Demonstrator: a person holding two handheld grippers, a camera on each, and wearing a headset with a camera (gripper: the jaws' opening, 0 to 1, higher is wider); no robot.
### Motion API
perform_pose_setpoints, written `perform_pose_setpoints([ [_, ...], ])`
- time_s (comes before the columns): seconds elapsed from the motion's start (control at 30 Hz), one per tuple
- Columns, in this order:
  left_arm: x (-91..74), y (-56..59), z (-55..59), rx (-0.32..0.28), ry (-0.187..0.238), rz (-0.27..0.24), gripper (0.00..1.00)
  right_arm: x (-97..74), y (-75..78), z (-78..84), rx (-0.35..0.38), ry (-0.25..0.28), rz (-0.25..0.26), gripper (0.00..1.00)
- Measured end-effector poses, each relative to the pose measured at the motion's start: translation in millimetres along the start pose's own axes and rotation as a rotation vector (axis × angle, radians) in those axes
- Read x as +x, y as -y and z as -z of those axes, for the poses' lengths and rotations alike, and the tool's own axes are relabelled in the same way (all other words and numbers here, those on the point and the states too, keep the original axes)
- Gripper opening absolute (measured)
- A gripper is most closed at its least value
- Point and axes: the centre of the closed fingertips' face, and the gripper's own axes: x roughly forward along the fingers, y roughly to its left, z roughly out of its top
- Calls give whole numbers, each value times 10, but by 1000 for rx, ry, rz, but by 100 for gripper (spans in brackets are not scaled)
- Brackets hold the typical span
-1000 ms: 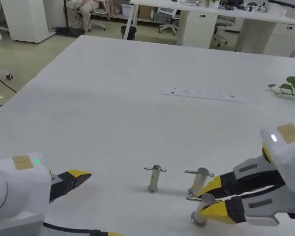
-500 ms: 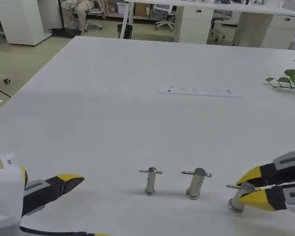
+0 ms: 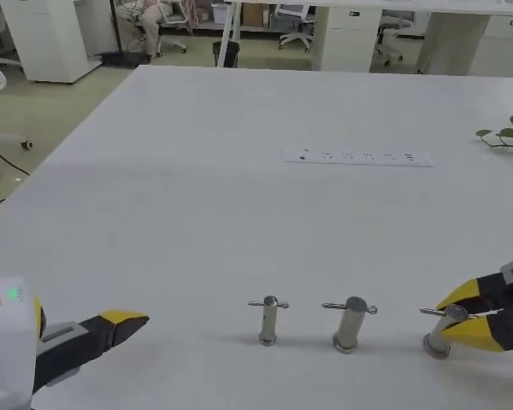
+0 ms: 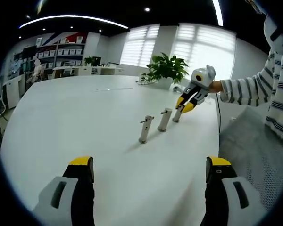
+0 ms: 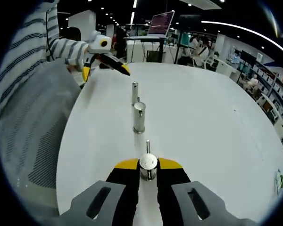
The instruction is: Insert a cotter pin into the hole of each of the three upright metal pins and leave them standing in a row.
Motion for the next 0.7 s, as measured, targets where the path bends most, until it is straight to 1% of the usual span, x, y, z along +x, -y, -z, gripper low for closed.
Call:
perform_pose_setpoints([
  [0.13, -18, 10, 41, -12, -9, -2, 99, 21, -49, -24, 7, 17, -18, 13],
  [0.17, -26, 6, 58, -12, -13, -6, 99, 14, -72, -33, -1, 22, -22, 13],
  [0.27, -39, 16, 86, -12, -22, -7, 99, 18, -73, -44, -8, 28, -25, 13],
  [0.3, -41, 22, 95, -14, -26, -4, 99, 16, -66, -42, 6, 30, -23, 13],
  [0.43, -46, 40, 121, -10, -35, -1, 99, 13, -55, -31, -1, 36, -17, 14],
  [0.5, -49, 46, 128, -9, -38, 1, 99, 24, -56, -31, 9, 37, -15, 15],
  [0.53, -51, 45, 132, -7, -39, 2, 99, 36, -54, -17, 11, 28, -11, 15],
  [0.57, -52, 46, 133, -7, -39, 3, 99, 50, -58, 15, 24, 5, -1, 16],
  [0.6, -54, 47, 133, -5, -39, 3, 99, 67, -65, 18, 19, 0, 2, 18],
  [0.63, -55, 47, 127, -3, -36, 2, 99, 69, -76, 2, 21, 10, 5, 20],
  [0.7, -55, 63, 109, 10, -31, 8, 99, 64, -62, -92, 59, 60, 40, 29],
])
